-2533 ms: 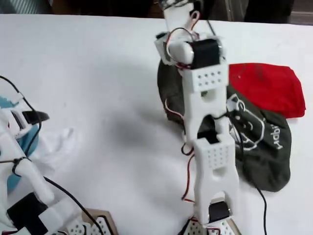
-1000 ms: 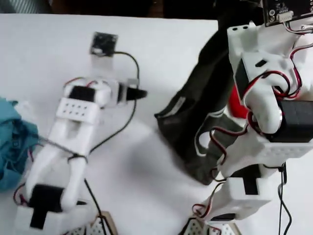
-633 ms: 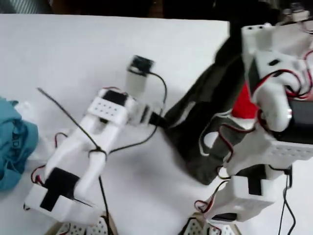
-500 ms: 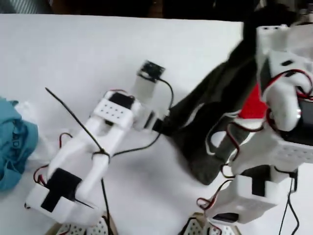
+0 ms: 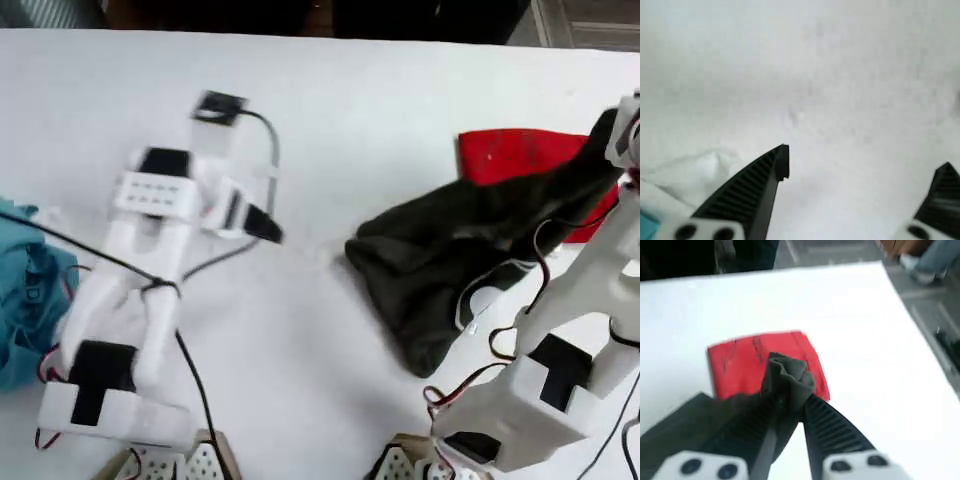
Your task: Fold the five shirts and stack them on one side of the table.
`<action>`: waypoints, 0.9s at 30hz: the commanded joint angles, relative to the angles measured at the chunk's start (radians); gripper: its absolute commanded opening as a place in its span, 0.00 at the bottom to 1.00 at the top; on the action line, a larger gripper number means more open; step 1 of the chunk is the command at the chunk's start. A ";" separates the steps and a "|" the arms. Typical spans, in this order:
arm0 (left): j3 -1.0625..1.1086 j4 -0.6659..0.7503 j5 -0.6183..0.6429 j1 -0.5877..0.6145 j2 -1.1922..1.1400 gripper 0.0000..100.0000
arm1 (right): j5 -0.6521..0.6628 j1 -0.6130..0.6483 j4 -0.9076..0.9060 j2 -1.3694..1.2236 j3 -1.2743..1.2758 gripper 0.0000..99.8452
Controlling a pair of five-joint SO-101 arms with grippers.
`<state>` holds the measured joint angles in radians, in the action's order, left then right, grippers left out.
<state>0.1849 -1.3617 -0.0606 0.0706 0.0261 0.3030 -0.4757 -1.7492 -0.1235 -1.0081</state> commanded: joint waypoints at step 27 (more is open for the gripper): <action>-0.059 -0.155 -0.012 0.425 0.015 0.44 | 0.009 0.855 0.407 0.452 1.398 0.19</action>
<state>0.1634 -1.5075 -0.0683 0.4849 0.0261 0.3030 0.3544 -1.4699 0.2877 0.2793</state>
